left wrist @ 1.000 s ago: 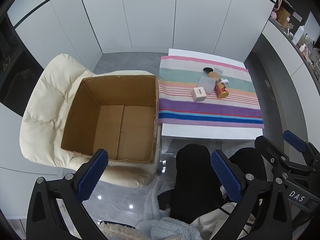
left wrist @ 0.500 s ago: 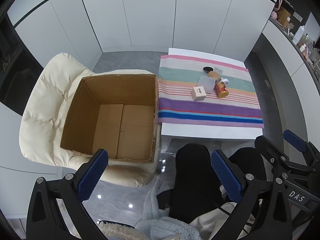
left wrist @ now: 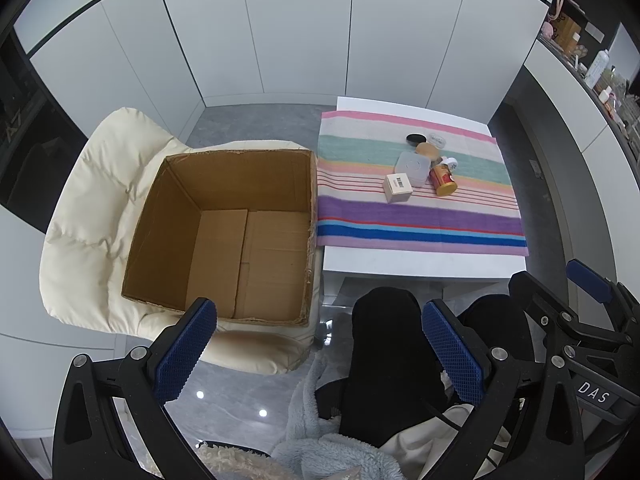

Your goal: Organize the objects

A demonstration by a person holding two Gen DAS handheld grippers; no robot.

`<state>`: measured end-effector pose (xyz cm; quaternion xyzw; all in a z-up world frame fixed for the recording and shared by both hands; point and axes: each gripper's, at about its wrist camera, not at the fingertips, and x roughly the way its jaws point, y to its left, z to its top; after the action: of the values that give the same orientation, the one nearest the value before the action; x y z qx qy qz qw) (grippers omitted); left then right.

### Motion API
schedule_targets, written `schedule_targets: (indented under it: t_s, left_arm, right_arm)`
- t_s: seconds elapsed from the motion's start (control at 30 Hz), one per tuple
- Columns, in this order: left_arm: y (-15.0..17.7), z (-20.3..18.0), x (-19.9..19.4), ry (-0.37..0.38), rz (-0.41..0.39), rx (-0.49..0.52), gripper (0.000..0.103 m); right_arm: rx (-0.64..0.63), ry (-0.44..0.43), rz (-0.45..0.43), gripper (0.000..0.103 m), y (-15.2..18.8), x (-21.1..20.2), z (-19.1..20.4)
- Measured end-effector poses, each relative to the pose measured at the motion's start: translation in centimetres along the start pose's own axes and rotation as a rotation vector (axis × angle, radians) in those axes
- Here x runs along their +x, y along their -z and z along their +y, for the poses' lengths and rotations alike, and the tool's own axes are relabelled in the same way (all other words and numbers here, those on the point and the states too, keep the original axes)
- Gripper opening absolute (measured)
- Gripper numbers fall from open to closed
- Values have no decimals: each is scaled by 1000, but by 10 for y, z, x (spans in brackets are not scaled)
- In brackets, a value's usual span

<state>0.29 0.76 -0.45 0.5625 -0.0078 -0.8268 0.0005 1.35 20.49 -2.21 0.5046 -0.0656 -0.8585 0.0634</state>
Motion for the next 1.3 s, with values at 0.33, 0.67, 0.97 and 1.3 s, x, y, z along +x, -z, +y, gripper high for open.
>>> schedule_targets:
  t_s: [0.33, 0.67, 0.97, 1.3]
  left_arm:
    - [0, 1, 1, 1, 4, 2, 103]
    - [1, -1, 2, 1, 6, 5, 103]
    - [1, -3, 0, 5, 5, 4, 103]
    - [1, -5, 0, 5, 6, 4, 103]
  right_arm:
    - [2, 0, 3, 103, 2, 0, 1]
    - [0, -2, 2, 103, 4, 0, 1]
    - [-1, -7, 4, 103, 8, 3, 2]
    - [-1, -8, 7, 103, 7, 2, 1]
